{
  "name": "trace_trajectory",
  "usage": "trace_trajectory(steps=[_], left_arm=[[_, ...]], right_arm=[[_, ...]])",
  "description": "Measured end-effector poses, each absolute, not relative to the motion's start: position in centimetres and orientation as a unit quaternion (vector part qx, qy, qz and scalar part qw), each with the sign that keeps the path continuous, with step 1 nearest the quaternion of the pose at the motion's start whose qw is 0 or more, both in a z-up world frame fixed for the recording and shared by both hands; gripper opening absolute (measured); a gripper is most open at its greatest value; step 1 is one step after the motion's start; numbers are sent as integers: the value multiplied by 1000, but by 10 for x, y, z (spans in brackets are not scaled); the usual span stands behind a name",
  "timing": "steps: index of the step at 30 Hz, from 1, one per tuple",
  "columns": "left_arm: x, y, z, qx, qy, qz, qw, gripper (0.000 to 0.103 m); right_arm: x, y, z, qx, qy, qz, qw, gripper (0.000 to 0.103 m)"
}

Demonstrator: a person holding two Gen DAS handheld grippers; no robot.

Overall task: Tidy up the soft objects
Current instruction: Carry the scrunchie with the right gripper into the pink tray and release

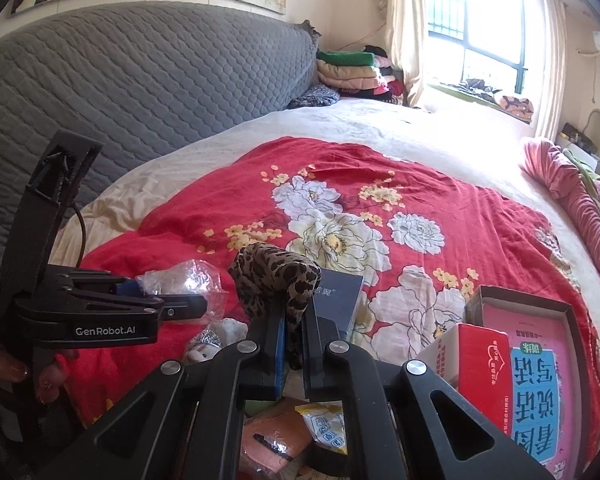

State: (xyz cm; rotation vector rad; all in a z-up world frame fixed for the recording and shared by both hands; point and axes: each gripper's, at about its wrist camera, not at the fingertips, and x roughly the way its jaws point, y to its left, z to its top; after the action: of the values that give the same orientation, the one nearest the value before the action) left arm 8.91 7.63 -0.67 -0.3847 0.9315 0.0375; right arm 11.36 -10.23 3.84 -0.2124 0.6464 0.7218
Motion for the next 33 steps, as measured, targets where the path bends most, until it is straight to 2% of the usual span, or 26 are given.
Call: trace_trajectory(steps=[17, 33], left_arm=[[78, -17, 56, -132, 429, -5, 894, 42], [91, -116, 92, -63, 428, -66, 899, 42]], right_arm=[[97, -187, 88, -45, 271, 313, 909, 6], [99, -277, 109, 14, 256, 250, 934, 6]])
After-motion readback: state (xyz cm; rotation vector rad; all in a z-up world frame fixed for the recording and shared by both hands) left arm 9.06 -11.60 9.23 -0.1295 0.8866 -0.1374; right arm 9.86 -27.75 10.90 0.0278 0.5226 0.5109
